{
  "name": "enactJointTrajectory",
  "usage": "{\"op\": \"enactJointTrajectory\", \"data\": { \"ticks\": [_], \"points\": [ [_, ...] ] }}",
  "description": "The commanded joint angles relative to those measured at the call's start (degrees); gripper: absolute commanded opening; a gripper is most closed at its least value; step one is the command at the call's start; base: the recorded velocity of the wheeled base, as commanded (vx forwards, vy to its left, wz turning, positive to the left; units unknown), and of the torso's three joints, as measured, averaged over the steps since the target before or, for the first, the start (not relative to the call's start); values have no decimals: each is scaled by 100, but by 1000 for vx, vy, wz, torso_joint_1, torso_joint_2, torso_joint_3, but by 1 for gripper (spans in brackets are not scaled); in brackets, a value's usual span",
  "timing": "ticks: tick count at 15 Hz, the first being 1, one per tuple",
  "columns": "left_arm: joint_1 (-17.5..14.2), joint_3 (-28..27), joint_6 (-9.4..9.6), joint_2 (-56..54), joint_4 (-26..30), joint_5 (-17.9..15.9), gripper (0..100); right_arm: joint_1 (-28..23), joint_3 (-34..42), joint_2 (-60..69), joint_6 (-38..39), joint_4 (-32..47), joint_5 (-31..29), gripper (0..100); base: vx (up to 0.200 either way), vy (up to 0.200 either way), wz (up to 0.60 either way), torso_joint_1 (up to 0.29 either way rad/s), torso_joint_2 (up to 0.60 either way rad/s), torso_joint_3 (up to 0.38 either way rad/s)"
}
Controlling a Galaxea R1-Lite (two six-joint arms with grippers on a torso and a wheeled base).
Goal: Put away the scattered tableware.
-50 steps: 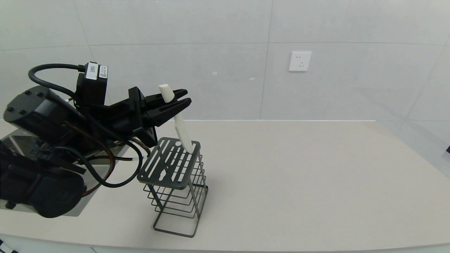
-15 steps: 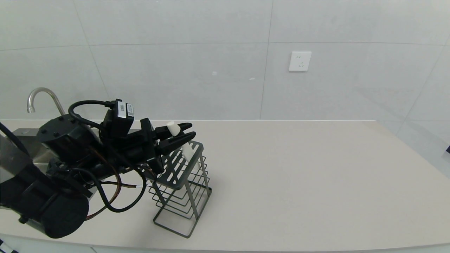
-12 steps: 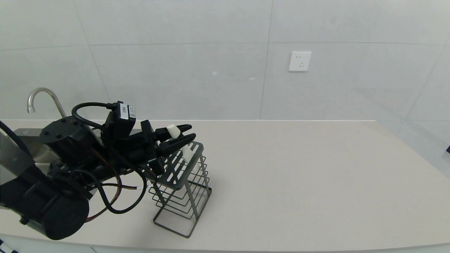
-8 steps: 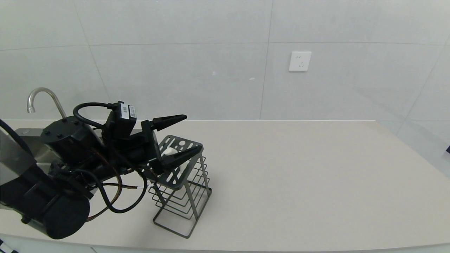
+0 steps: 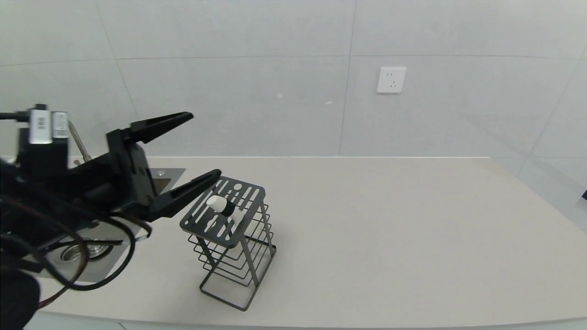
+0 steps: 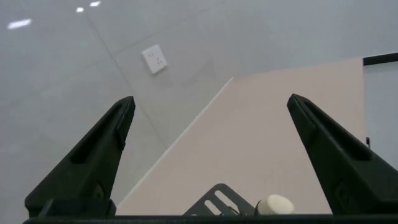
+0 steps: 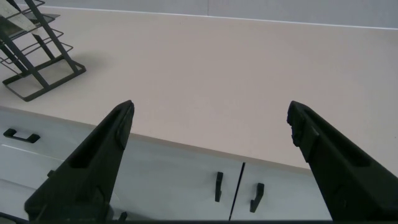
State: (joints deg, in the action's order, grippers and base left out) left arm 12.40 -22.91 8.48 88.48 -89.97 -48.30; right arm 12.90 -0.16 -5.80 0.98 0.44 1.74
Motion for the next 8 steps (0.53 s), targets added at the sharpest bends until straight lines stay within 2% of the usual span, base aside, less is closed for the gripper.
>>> {"op": "enactJointTrajectory", "data": {
  "ticks": [1,4,5,6,8],
  "points": [
    [-203,1324,-180,-2089,-3,-4,100,2,7,-9,-1,0,1,100,0,0,0,0,0,0],
    [-220,2168,-391,-3645,111,22,100,2,-2,-9,-1,0,1,100,0,0,0,0,0,0],
    [-255,2291,-427,-4497,761,66,100,2,7,-9,-1,0,1,100,0,0,0,0,0,0],
    [-440,2264,-462,-5411,1746,462,100,2,7,-9,-1,0,1,100,0,0,0,0,0,0],
    [-616,2247,-532,-6325,2897,857,100,2,7,-9,-1,0,1,100,0,0,0,0,0,0]
  ]
}}
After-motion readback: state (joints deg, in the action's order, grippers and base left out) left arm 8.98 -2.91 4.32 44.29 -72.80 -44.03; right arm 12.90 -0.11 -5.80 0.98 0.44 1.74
